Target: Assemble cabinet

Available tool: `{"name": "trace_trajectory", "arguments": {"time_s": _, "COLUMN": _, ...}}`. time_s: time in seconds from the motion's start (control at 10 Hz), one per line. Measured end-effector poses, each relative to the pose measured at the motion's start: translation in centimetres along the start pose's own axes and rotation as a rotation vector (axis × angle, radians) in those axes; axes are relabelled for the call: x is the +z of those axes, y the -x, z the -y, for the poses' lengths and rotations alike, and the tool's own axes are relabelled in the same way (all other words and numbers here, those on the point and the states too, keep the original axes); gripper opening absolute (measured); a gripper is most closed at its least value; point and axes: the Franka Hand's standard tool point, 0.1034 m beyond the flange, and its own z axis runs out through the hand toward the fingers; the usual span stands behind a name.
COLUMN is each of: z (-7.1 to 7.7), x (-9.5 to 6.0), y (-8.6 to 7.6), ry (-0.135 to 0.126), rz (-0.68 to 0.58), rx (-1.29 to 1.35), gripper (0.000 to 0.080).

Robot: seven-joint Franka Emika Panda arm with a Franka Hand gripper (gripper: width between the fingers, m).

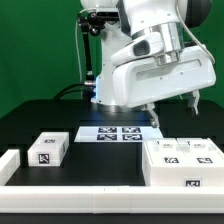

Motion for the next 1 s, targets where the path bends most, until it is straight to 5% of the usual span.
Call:
{"name": "trace_trajectory", "arguments": {"time_s": 0.4, "z": -0.1, "x": -0.4, "y": 0.1, "ry": 0.004, "rz": 0.001, "rx": 0.317, "gripper": 0.0649}}
{"name": "trace_trajectory", "arguments": {"time_s": 0.6, "z": 1.8, "x": -0.9, "y": -0.1, "ry": 0.035, "rz": -0.016, "rx": 0.599, "gripper": 0.0649}}
{"name": "trace_trajectory", "arguments": {"time_s": 1.0, "z": 1.8, "x": -0.6, "y": -0.1, "ry": 0.045, "rz": -0.03, "rx": 0.588, "gripper": 0.0649}}
